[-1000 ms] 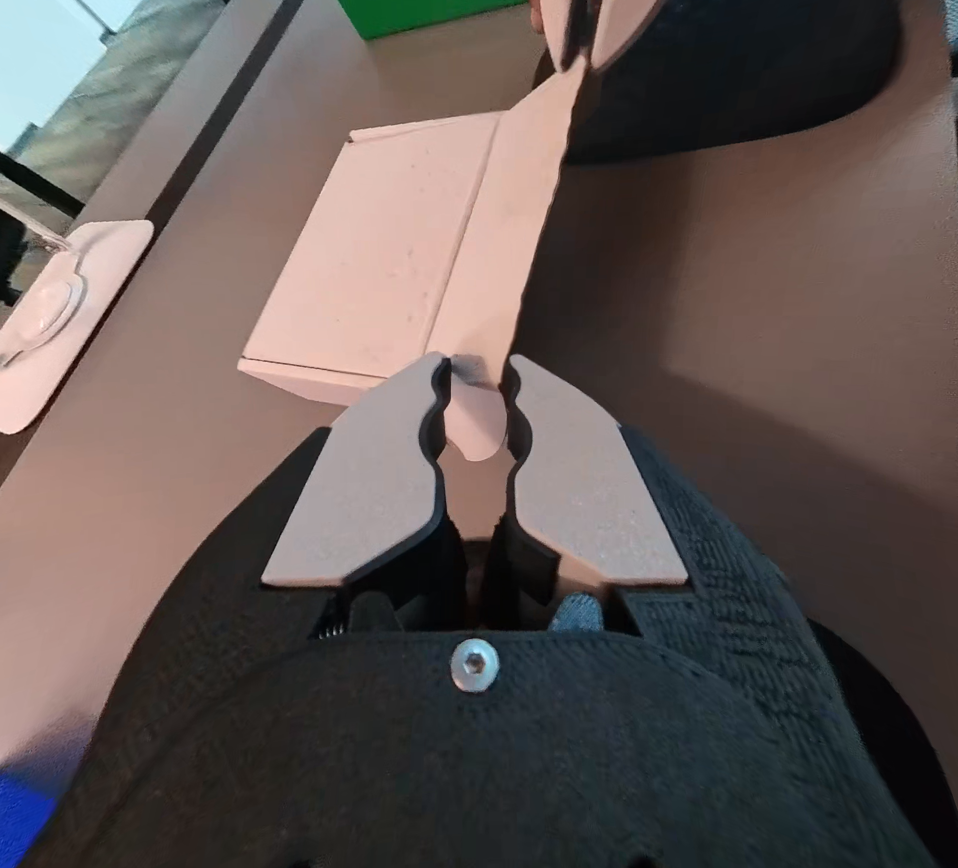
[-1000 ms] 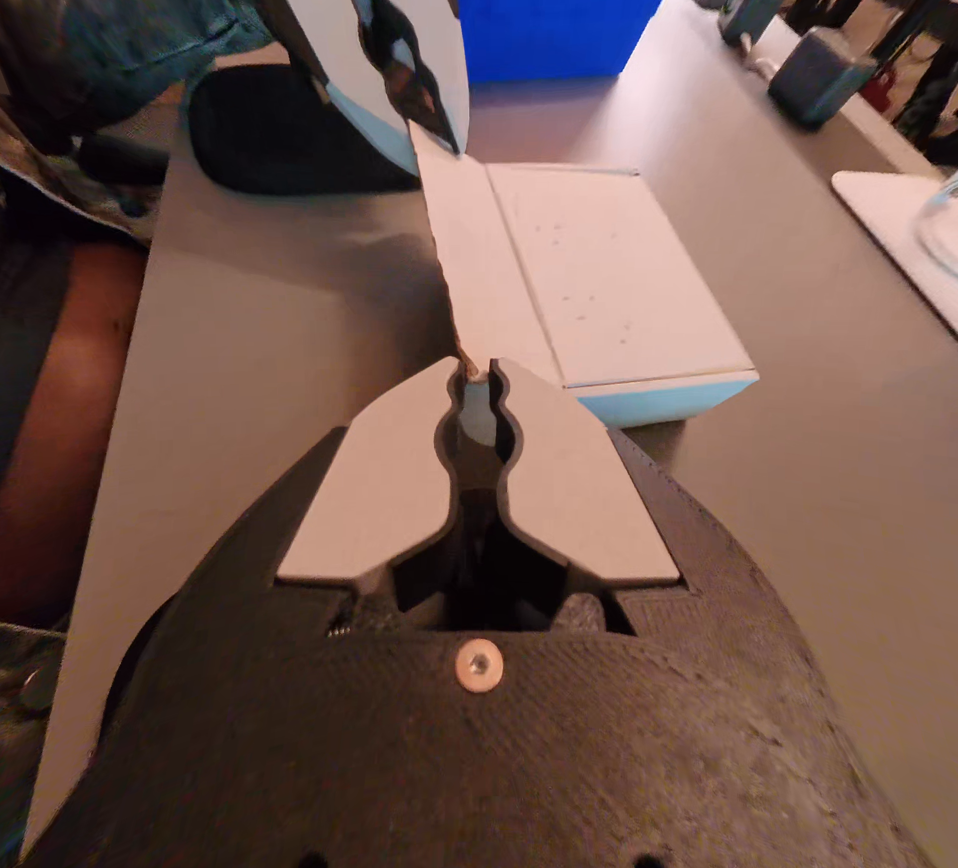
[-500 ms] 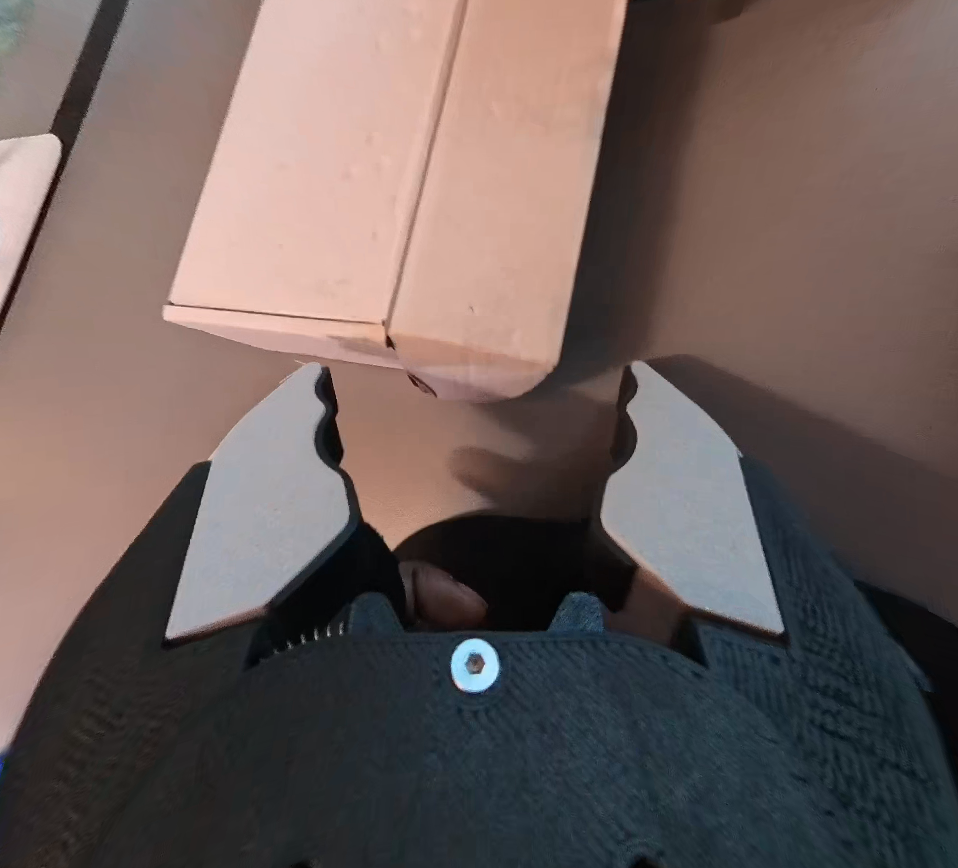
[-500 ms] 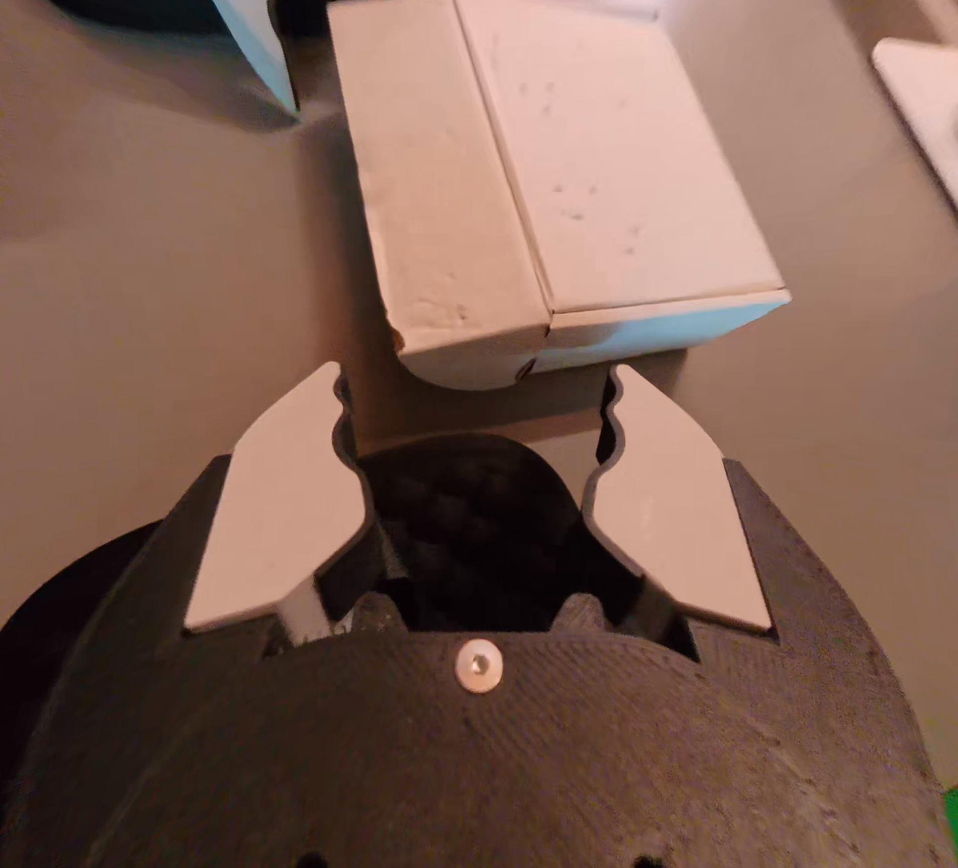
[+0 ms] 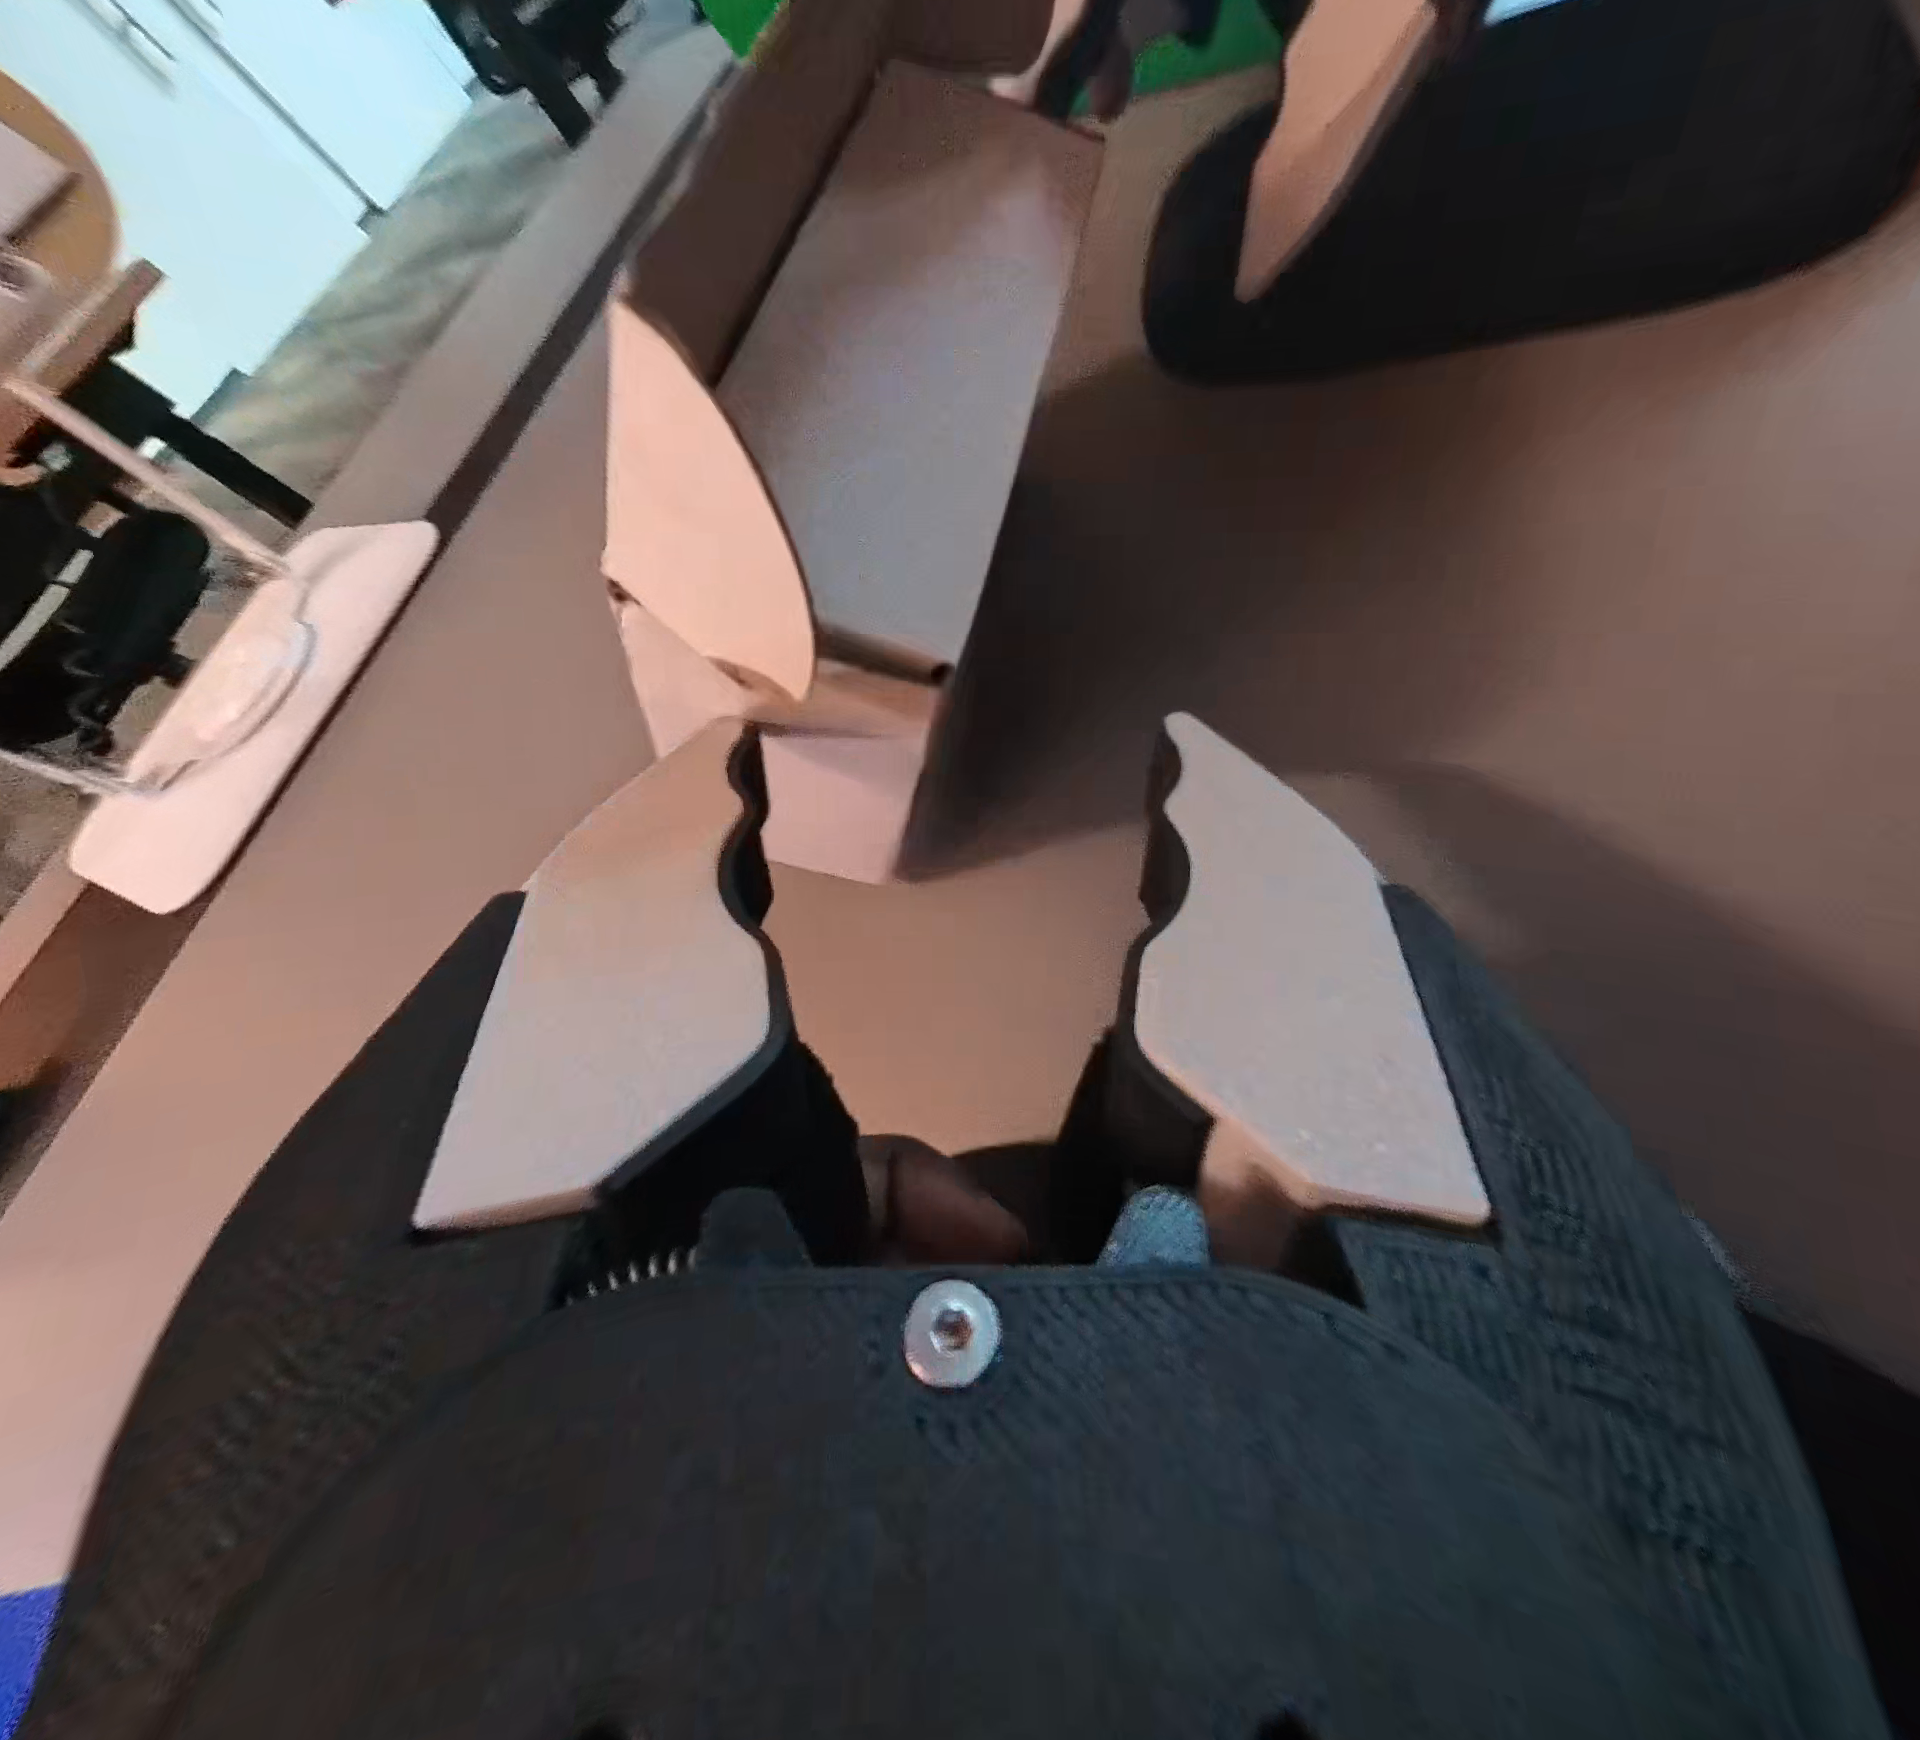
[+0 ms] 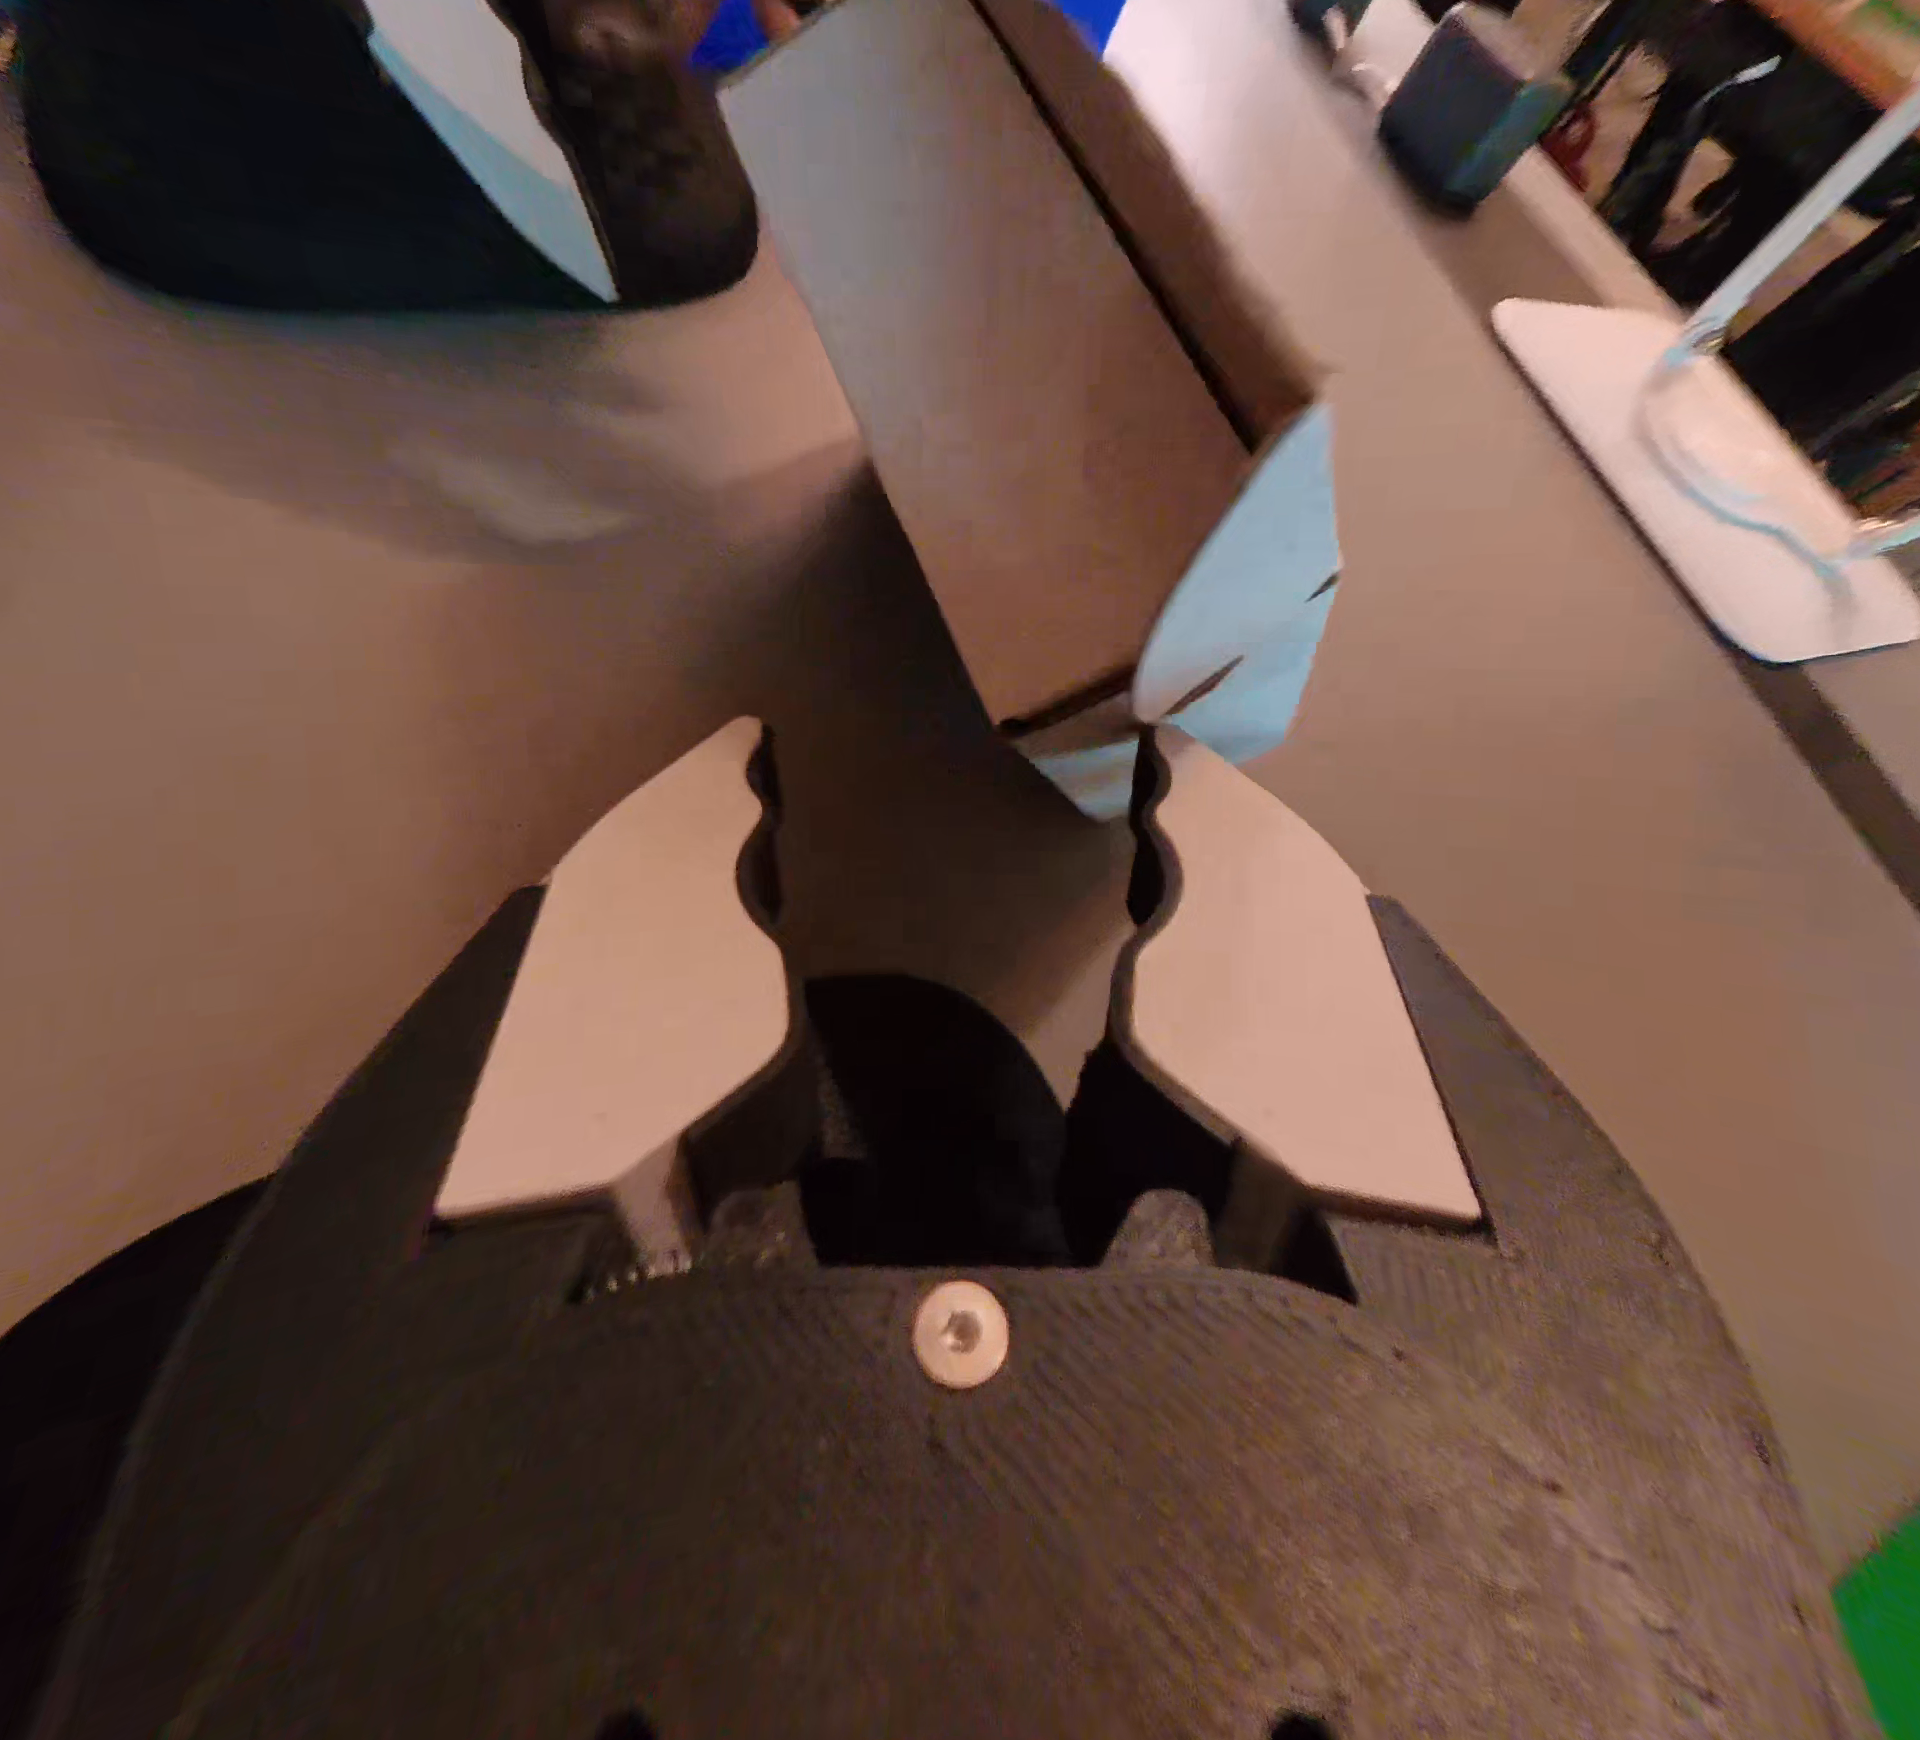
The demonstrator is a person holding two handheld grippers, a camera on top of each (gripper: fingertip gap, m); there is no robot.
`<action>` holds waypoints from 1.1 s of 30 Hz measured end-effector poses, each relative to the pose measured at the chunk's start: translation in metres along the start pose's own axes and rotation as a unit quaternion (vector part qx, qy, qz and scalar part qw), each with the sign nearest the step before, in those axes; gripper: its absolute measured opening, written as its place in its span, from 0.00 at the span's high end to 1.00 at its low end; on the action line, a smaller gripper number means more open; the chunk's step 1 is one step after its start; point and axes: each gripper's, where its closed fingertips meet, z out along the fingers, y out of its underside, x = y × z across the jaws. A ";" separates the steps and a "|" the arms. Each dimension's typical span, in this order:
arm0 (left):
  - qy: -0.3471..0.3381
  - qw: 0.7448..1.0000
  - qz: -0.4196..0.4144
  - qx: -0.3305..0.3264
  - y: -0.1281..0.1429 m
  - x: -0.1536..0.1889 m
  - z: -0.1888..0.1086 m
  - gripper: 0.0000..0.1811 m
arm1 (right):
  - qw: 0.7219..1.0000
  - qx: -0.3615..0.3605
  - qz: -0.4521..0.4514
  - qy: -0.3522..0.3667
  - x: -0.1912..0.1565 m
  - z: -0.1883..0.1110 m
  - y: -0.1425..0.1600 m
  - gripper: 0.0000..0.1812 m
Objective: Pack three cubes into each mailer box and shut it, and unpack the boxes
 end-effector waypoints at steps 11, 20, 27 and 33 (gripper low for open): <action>-0.086 0.996 -0.029 -0.023 0.010 -0.022 0.005 0.77 | 0.998 0.023 -0.020 0.051 0.008 0.000 -0.008 0.78; -0.112 0.991 -0.068 -0.019 0.014 -0.034 0.015 0.76 | 0.996 0.031 -0.019 0.083 0.020 0.006 -0.007 0.76; -0.169 0.981 -0.079 0.046 -0.008 -0.053 0.005 0.62 | 0.984 0.104 -0.032 0.141 0.035 -0.005 -0.030 0.59; -0.161 0.982 -0.055 0.086 -0.036 -0.046 0.003 0.63 | 0.977 0.129 -0.074 0.153 0.030 -0.006 -0.048 0.65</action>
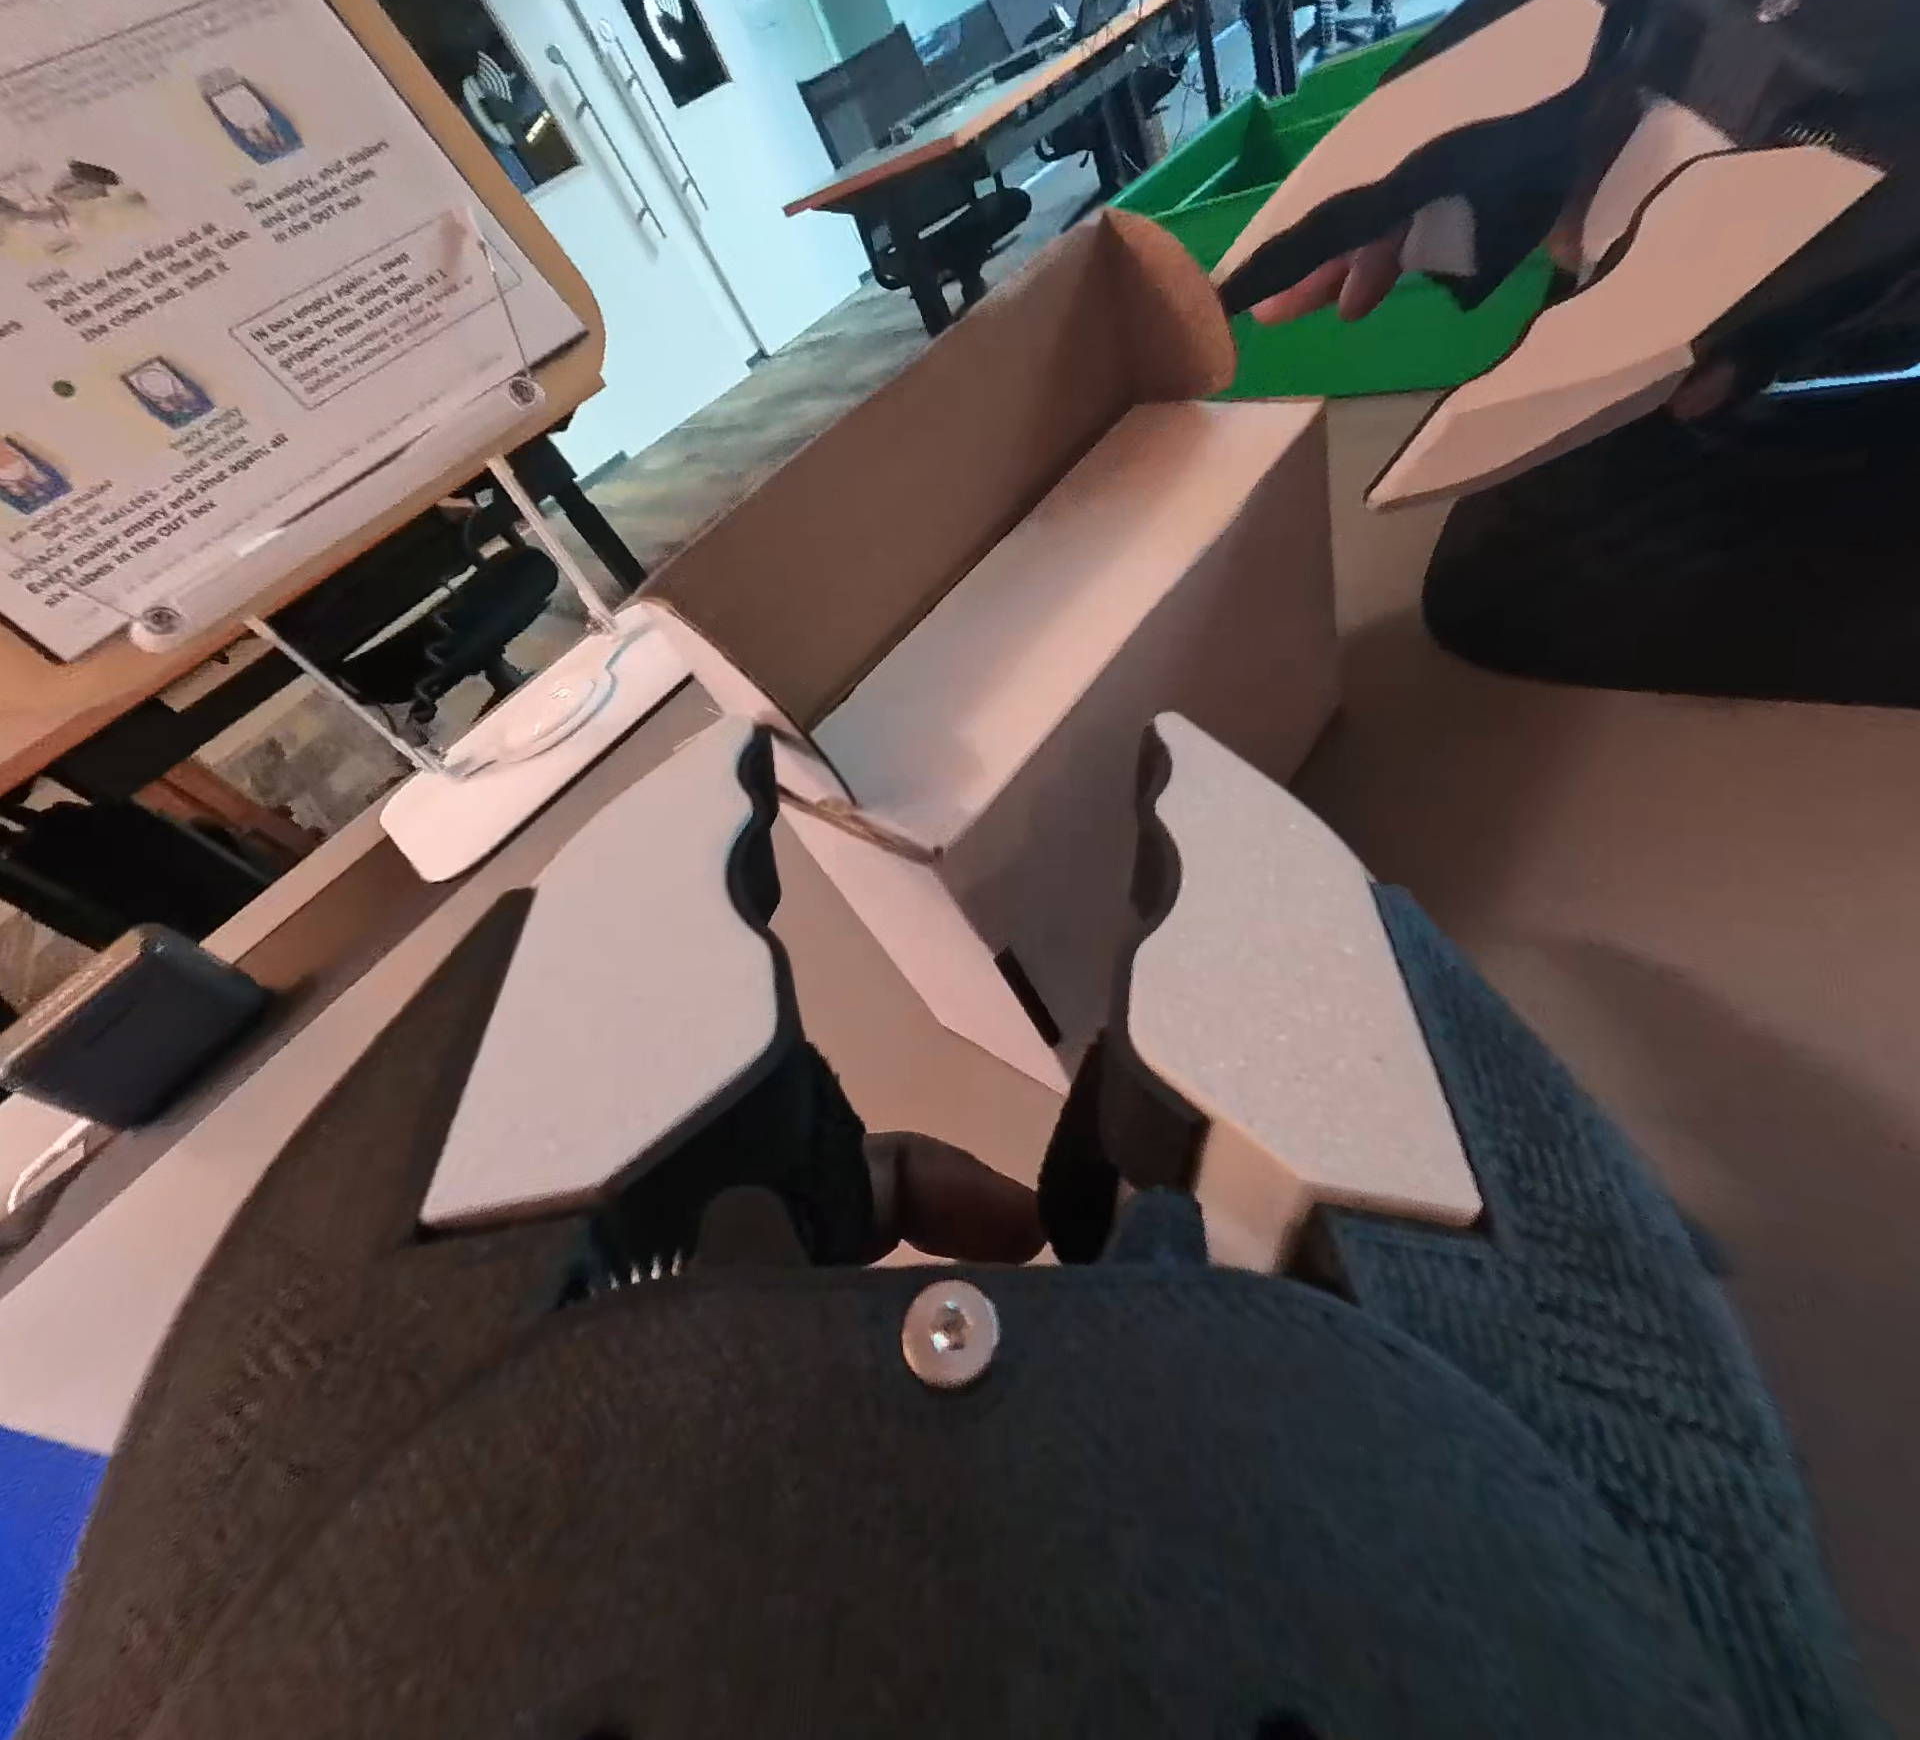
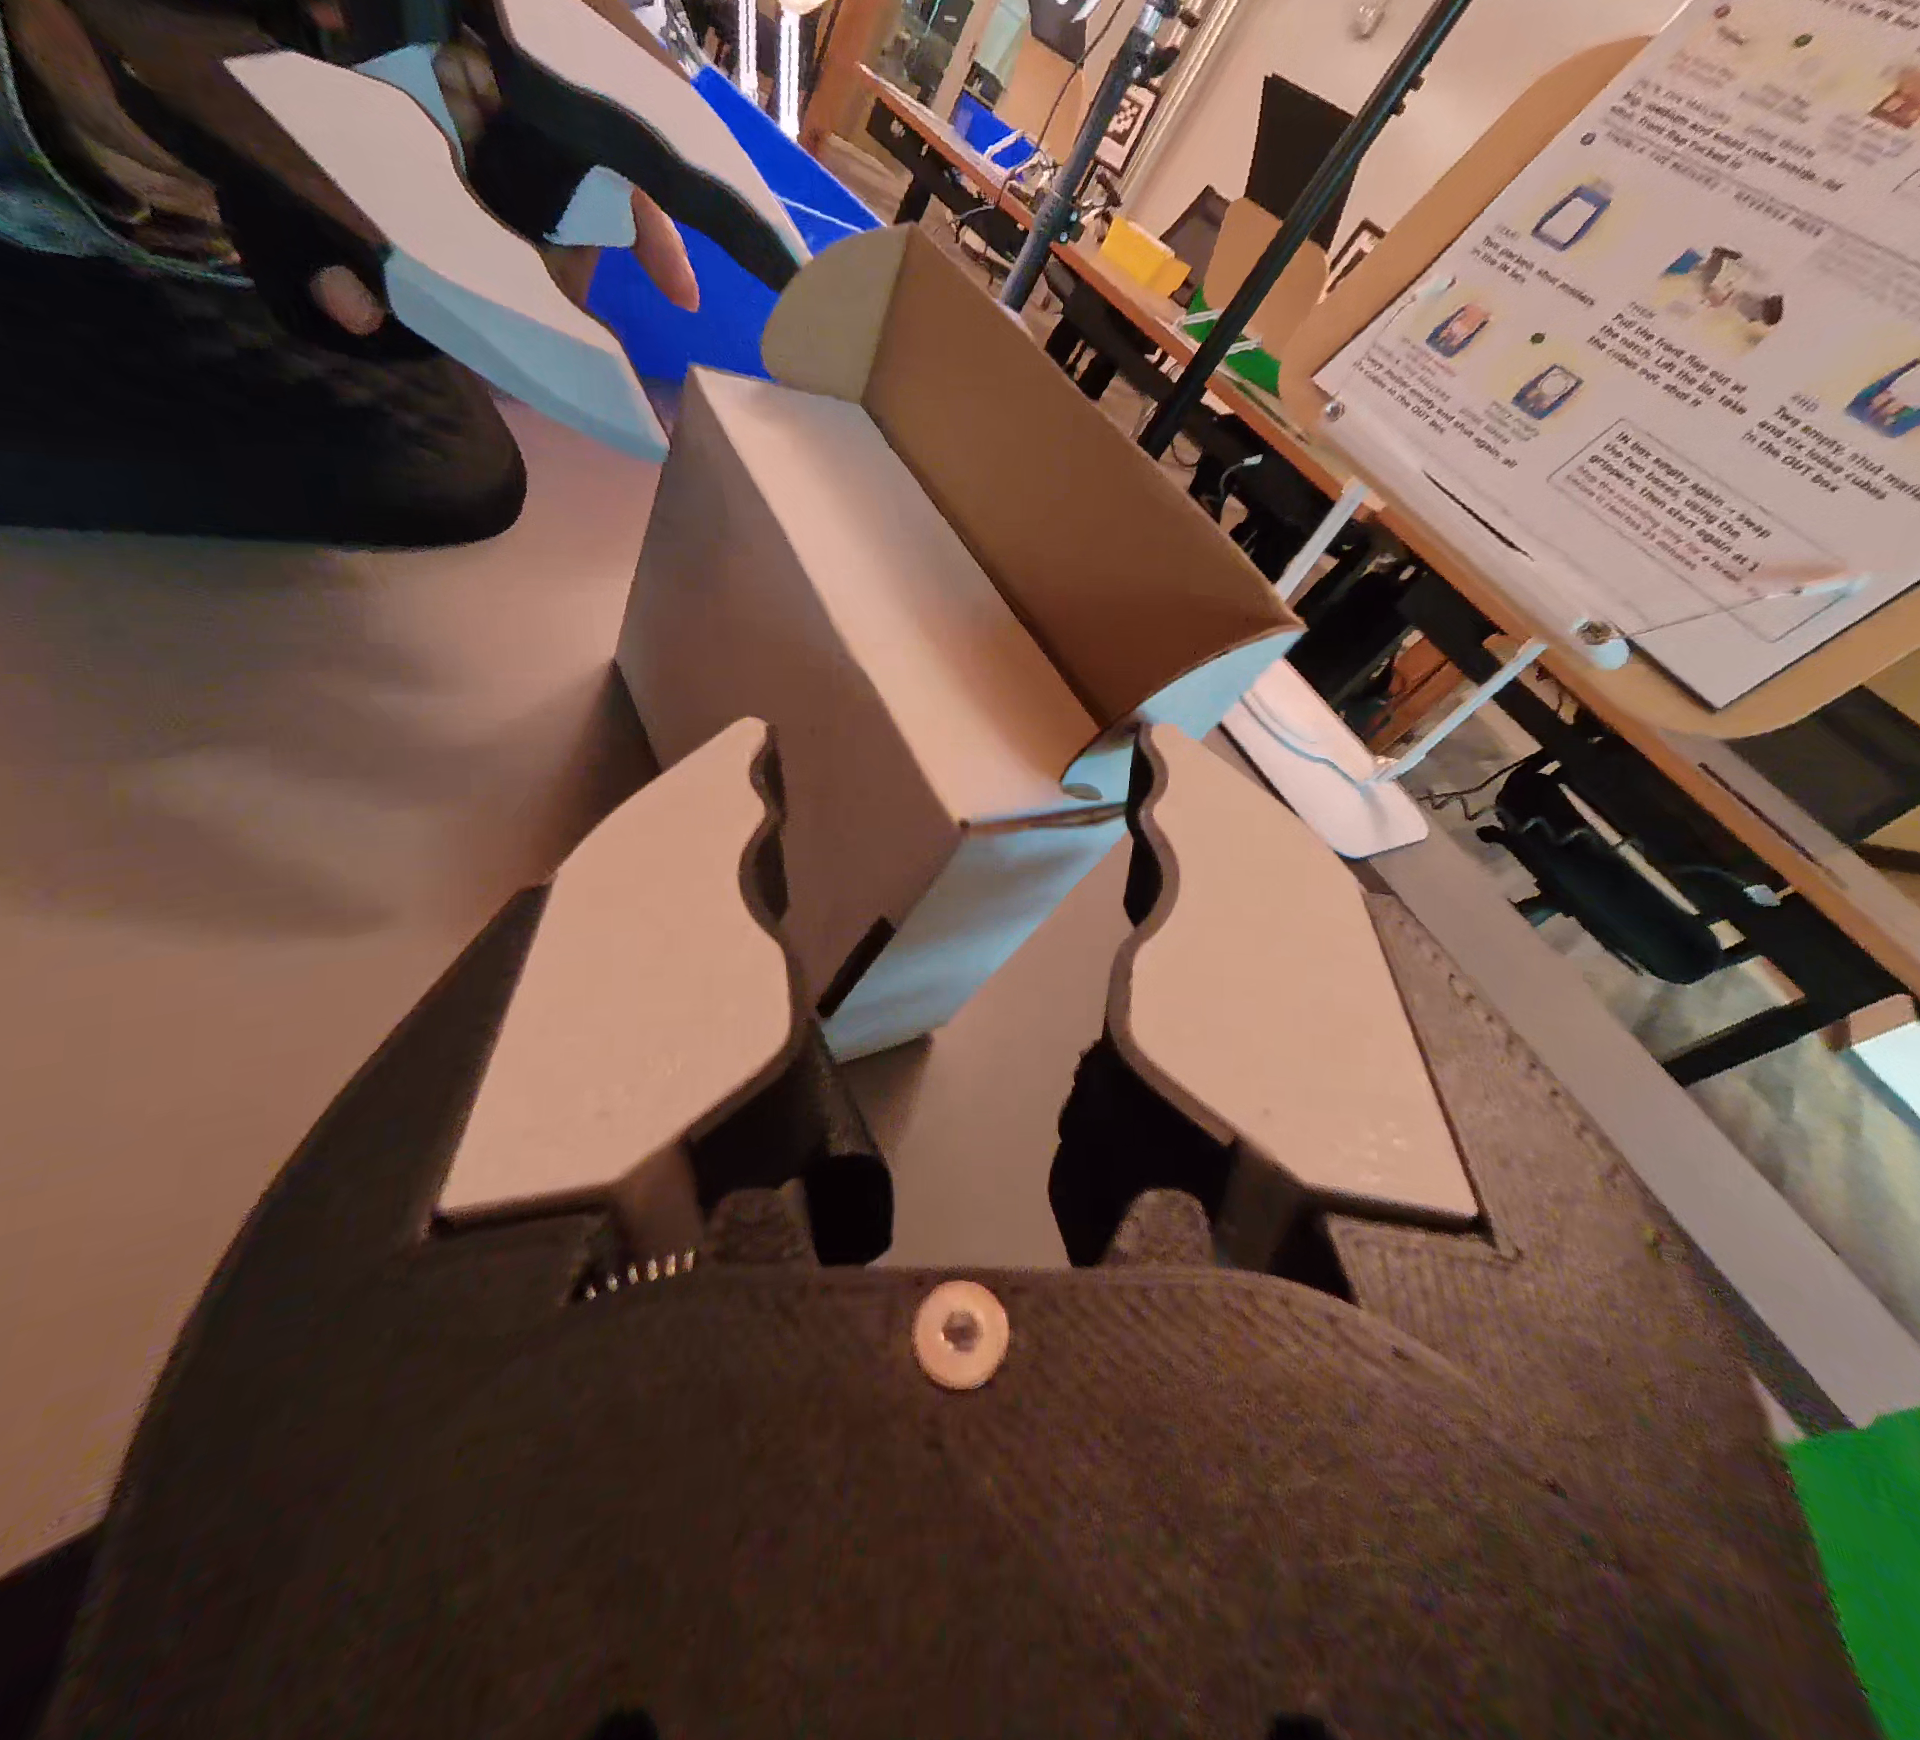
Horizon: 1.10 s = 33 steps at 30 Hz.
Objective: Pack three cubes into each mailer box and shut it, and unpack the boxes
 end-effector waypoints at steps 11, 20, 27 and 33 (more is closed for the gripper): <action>-0.005 0.998 0.050 -0.026 0.010 0.005 0.003 0.63 | 0.999 -0.036 -0.014 0.011 0.002 -0.001 0.009 0.69; -0.008 0.991 0.113 -0.071 0.027 0.009 0.001 0.65 | 0.997 -0.075 -0.035 0.005 -0.002 -0.001 0.021 0.72; -0.033 0.998 0.029 0.040 -0.017 -0.018 -0.013 0.72 | 0.998 0.026 0.059 0.010 0.017 -0.010 -0.013 0.79; -0.004 0.985 -0.136 0.106 -0.040 -0.044 -0.005 0.96 | 0.979 0.069 0.182 0.066 0.063 -0.004 -0.029 0.99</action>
